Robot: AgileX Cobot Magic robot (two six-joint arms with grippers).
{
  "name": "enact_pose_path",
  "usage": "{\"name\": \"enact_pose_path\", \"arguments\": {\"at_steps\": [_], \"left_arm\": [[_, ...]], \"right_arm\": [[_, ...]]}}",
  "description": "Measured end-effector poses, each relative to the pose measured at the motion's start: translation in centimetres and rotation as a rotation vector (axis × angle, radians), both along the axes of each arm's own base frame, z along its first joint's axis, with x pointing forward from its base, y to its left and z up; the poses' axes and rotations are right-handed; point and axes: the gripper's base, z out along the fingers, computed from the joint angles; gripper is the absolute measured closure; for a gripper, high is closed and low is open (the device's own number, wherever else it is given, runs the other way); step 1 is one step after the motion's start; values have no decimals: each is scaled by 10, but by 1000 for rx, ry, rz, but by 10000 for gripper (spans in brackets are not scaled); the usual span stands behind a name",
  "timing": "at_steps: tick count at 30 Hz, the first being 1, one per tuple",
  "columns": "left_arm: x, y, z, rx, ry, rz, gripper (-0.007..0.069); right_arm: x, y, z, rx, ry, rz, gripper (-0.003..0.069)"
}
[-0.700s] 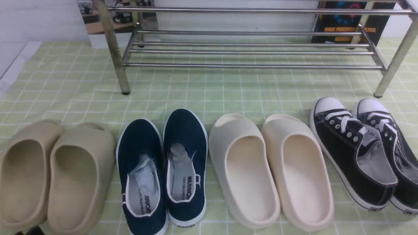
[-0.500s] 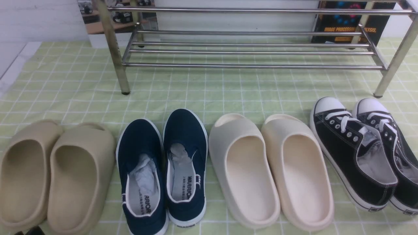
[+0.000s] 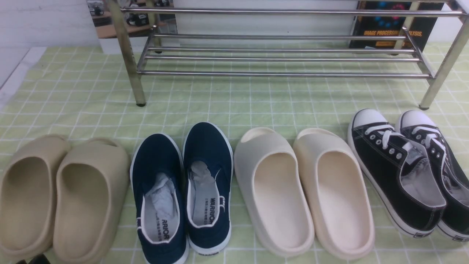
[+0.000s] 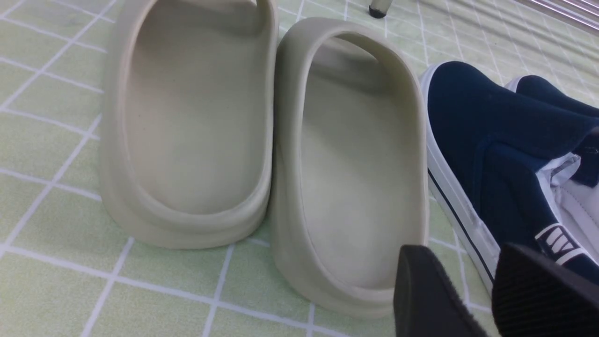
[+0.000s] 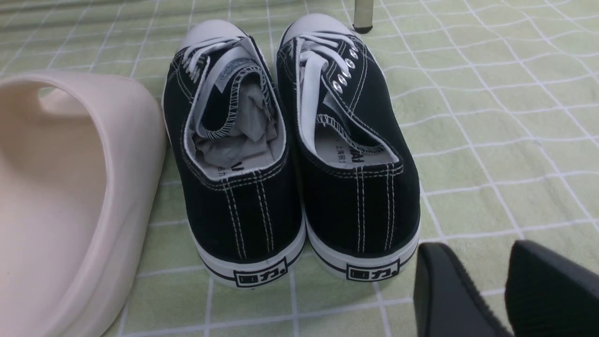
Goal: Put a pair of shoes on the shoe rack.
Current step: Use the left arm to grab the shoe closest to it
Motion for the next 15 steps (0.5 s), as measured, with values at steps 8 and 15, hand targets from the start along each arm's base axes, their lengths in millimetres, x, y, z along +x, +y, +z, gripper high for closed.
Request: {"name": "enact_pose_path", "arguments": {"at_steps": [8,15], "left_arm": [[0,1,0,19,0,1,386],[0,1,0,21,-1,1,386]], "right_arm": [[0,0,0,0,0,0,419],[0,0,0,0,0,0,419]]}}
